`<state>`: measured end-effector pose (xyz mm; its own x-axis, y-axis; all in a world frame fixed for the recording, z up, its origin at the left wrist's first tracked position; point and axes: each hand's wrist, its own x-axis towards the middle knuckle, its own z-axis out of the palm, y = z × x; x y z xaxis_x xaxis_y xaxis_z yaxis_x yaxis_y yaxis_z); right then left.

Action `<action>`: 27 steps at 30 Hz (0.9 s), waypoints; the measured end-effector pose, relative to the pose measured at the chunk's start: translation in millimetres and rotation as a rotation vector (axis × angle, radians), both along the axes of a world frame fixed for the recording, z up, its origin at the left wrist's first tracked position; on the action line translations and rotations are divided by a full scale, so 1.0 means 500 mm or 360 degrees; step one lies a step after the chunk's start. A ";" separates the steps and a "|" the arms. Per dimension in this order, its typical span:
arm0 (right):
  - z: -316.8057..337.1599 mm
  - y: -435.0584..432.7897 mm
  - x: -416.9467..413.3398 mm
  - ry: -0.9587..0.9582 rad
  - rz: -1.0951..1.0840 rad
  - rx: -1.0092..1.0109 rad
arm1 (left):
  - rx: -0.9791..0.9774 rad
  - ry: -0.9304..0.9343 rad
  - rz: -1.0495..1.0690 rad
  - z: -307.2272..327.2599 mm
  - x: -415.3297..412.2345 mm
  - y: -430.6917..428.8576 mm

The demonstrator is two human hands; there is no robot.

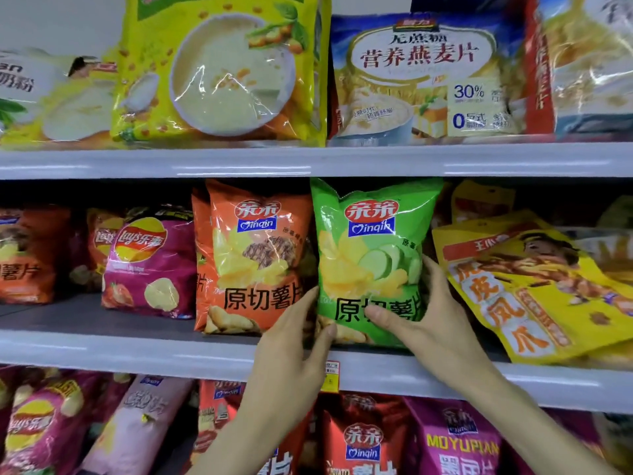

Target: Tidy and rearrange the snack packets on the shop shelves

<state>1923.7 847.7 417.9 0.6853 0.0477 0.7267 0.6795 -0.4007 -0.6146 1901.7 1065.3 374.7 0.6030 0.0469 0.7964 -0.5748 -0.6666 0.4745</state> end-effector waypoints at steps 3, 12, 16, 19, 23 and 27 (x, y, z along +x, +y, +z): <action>-0.001 -0.012 0.003 0.0041 -0.0035 -0.0115 | 0.0007 0.0060 -0.0047 -0.004 -0.007 0.004; 0.015 -0.034 -0.022 0.0116 -0.0031 -0.0382 | 0.0180 0.0124 0.0162 0.022 -0.040 0.013; 0.020 -0.060 -0.039 0.0099 -0.0130 -0.0544 | 0.0264 0.0194 0.0306 0.032 -0.062 0.011; 0.021 -0.076 -0.057 0.0121 -0.0203 -0.0640 | 0.0339 0.0282 0.0386 0.041 -0.087 -0.005; 0.028 -0.087 -0.100 0.0086 -0.0343 -0.0709 | 0.0505 0.0389 0.0508 0.049 -0.127 -0.022; 0.022 -0.070 -0.149 -0.0134 -0.0551 -0.0863 | 0.0586 0.0439 0.0667 0.062 -0.168 -0.028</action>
